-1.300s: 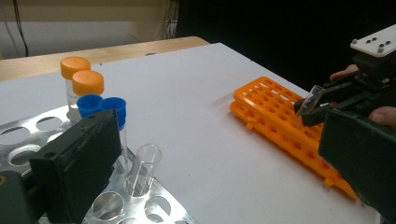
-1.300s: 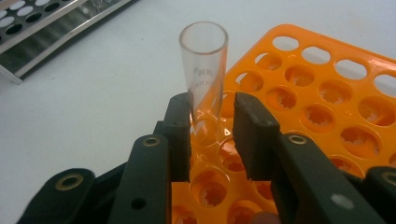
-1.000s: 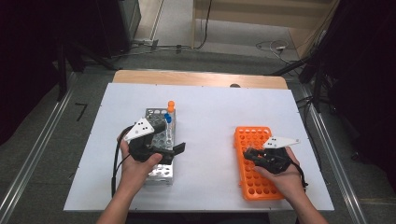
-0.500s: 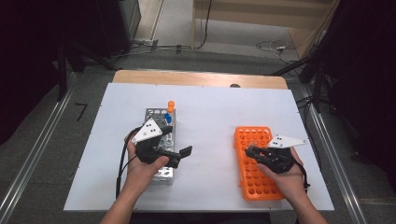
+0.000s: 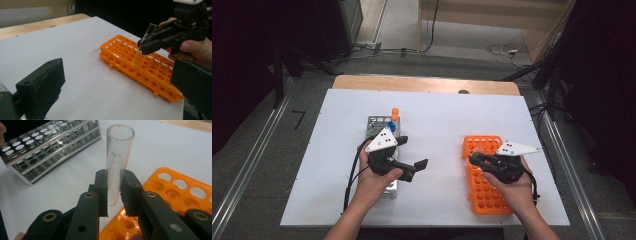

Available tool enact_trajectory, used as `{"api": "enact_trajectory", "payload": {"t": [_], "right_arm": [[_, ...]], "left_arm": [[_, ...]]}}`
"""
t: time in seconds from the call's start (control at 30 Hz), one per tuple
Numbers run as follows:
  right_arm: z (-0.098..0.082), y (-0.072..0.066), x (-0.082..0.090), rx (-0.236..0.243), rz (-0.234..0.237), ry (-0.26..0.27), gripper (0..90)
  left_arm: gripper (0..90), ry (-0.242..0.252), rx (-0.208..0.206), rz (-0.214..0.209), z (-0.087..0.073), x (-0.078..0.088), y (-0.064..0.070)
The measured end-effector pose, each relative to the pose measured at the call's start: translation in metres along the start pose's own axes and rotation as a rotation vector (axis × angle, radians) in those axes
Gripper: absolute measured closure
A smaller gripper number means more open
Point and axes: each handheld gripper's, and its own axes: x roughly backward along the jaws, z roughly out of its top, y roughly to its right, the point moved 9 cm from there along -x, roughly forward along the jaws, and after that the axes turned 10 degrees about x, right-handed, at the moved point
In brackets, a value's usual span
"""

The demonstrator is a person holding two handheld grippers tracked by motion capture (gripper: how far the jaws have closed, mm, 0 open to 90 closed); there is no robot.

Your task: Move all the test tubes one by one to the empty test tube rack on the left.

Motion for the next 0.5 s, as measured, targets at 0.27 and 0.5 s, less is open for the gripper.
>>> {"api": "enact_trajectory", "payload": {"t": [0.27, 0.5], "right_arm": [[0.021, -0.02, -0.019, 0.039, 0.055, 0.004, 73.9], [0.031, -0.037, -0.033, 0.061, 0.103, 0.001, 73.9]], "left_arm": [[4.2, -0.017, -0.022, -0.001, -0.002, -0.009, 0.007], [23.4, -0.006, -0.019, 0.004, -0.002, -0.015, 0.015]]}}
